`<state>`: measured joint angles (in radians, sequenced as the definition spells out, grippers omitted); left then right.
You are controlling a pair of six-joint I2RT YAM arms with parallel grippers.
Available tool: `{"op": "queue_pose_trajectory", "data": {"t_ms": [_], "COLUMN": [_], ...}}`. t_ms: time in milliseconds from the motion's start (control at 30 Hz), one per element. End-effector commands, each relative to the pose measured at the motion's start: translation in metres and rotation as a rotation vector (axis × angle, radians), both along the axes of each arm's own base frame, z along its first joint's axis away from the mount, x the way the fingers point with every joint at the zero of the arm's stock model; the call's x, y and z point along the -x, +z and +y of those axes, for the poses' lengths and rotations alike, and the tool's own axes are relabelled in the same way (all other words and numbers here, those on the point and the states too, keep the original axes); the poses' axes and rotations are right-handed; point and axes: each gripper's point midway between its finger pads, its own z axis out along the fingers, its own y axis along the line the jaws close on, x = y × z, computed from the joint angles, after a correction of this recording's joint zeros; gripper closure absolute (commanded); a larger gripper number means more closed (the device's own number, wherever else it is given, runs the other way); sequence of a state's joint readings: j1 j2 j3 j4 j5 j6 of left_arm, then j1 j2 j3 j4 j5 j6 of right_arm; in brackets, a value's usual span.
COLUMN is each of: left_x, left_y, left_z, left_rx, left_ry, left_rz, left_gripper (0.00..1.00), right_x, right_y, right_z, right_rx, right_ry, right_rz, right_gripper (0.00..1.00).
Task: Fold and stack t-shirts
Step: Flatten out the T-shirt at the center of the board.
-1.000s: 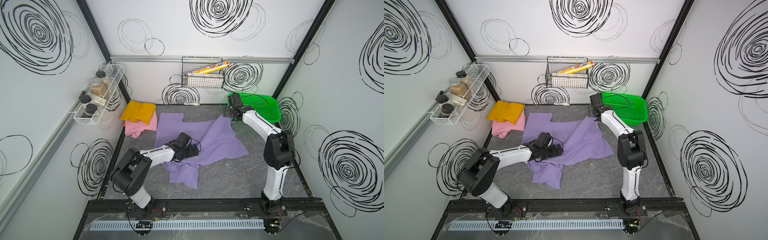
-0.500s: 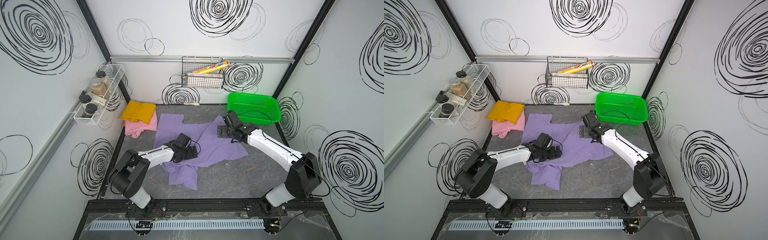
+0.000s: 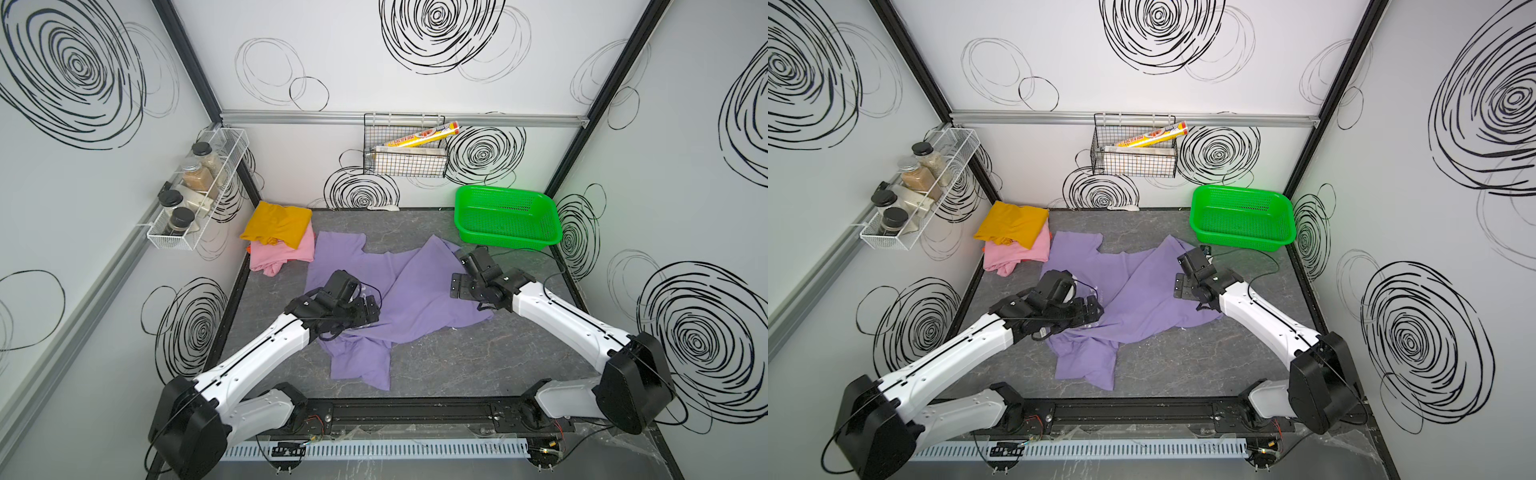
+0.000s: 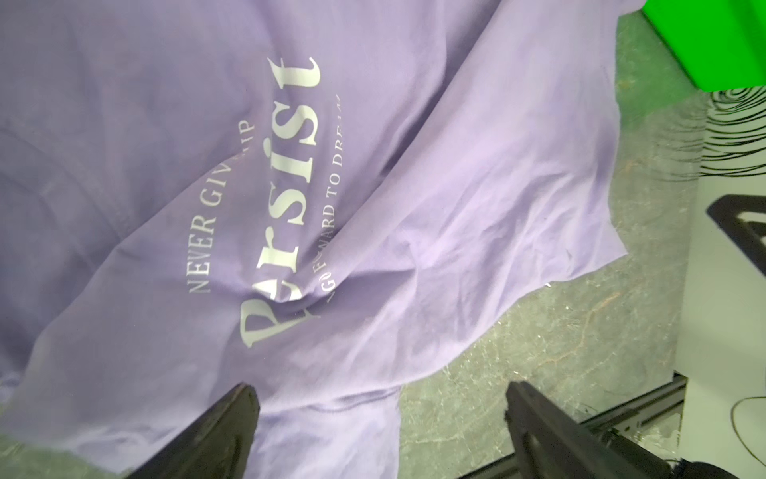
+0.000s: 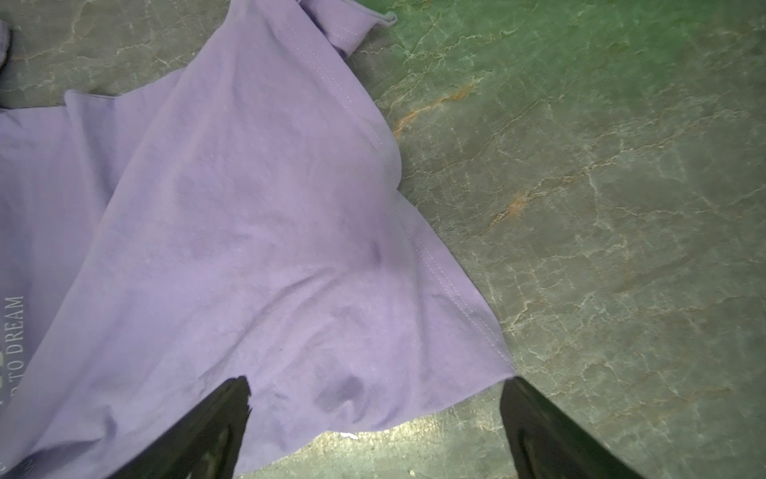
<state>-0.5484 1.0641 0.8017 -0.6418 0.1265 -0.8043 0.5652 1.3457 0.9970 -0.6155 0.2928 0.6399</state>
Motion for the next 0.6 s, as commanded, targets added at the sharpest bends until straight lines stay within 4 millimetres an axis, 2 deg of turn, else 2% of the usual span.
{"op": "queue_pose_trajectory", "data": {"t_ms": [0, 133, 233, 333, 567], "left_x": [0.037, 0.071, 0.085, 0.102, 0.122], "left_y": [-0.007, -0.017, -0.014, -0.024, -0.052], "left_z": [0.016, 0.022, 0.032, 0.037, 0.04], "left_rx": [-0.008, 0.046, 0.042, 0.021, 0.0], "left_ry": [0.046, 0.088, 0.14, 0.167, 0.241], "left_rz": [0.113, 0.204, 0.241, 0.313, 0.405], "left_gripper": [0.01, 0.01, 0.01, 0.01, 0.01], "right_x": [0.007, 0.006, 0.006, 0.01, 0.033], "right_y": [0.005, 0.018, 0.026, 0.028, 0.027], "right_z": [-0.002, 0.003, 0.012, 0.018, 0.025], "right_rx": [-0.023, -0.046, -0.084, -0.108, -0.187], "right_ry": [-0.009, 0.018, 0.062, 0.105, 0.191], "right_rz": [0.001, -0.025, -0.03, -0.033, -0.026], "right_gripper": [0.01, 0.01, 0.01, 0.01, 0.01]}}
